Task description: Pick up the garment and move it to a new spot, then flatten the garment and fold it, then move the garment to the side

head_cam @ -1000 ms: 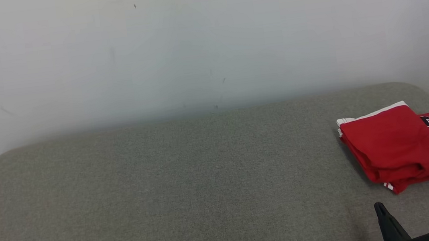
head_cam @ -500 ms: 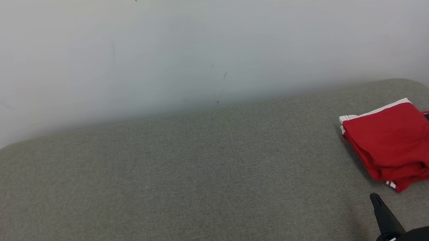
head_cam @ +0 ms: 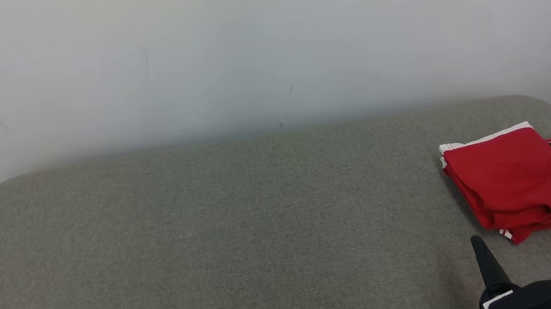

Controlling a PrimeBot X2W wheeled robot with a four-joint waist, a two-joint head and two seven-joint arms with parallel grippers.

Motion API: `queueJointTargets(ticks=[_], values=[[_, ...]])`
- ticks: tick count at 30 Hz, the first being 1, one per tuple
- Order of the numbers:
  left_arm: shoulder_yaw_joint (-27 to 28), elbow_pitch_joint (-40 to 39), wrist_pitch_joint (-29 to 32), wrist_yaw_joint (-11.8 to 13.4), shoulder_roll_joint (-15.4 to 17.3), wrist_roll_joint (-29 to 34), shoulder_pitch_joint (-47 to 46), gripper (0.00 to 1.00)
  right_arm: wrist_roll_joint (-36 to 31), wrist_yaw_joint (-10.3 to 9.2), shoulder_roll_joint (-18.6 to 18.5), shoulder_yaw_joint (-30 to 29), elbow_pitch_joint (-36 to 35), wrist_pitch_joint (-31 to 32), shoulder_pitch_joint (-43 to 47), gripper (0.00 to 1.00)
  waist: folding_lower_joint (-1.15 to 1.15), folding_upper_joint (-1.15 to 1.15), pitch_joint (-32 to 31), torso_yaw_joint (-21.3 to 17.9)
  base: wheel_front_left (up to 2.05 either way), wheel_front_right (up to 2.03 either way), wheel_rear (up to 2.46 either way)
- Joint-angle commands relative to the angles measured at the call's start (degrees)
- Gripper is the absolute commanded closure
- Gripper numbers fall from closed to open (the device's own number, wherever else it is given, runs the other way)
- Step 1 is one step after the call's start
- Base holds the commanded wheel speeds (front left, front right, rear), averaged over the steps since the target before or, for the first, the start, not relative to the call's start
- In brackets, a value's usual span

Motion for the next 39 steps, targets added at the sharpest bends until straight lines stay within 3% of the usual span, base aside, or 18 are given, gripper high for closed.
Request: queueJointTargets(ticks=[1, 39], values=[[0.48, -0.4, 0.59, -0.1, -0.09, -1.69, -1.64, 1.0, 1.89, -0.05, 0.03, 0.13, -0.3, -0.21, -1.42, 1.0, -0.01, -0.01, 0.13, 0.05, 0.0, 0.0, 0.0], [3.01, 0.29, 7.41, -0.44, -1.5, -19.21, -7.54, 1.0, 21.79, -0.09, 0.44, 1.6, 1.53, -0.6, -5.23, 1.0, -0.01, -0.01, 2.67, 0.9, 0.0, 0.0, 0.0]])
